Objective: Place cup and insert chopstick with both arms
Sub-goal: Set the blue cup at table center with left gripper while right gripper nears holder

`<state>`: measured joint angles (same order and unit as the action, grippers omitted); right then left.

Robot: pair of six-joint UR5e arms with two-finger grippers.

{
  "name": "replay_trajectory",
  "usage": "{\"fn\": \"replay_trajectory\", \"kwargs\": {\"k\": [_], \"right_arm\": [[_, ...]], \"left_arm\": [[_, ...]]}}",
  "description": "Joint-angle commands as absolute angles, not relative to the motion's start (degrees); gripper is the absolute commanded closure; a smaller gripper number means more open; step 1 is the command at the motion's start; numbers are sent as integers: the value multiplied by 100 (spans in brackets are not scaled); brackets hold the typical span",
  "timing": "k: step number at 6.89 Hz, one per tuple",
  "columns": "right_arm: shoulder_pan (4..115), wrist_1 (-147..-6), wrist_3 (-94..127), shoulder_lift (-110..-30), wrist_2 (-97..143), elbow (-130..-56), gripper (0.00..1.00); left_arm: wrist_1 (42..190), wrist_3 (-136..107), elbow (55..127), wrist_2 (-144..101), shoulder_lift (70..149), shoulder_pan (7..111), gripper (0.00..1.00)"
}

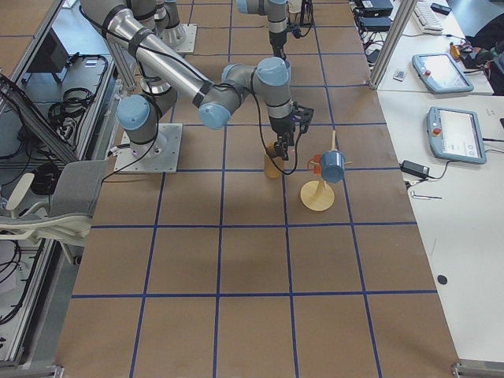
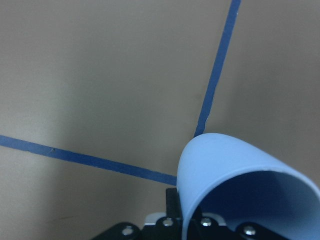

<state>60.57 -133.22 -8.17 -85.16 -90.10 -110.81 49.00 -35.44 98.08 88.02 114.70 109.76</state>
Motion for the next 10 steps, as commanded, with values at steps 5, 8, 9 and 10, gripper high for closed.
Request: {"fn": "replay_trajectory", "kwargs": {"k": [5, 8, 9, 10], "right_arm": [[6056, -13430, -808, -8490, -8868, -11048, 56], [6056, -13430, -817, -8490, -8868, -11039, 84], [6056, -13412, -809, -8499, -8868, -11030, 90], [6056, -13412, -809, -8499, -8868, -11022, 93]], "left_arm": [[5115, -3410, 9800, 8816, 11487, 10978, 12], [5751, -3053, 9127, 8754, 11058, 10706, 0], [6348, -2493, 8697, 8780, 10935, 10557, 0], [6572, -1678, 8492, 8780, 10751, 10260, 0]]}}
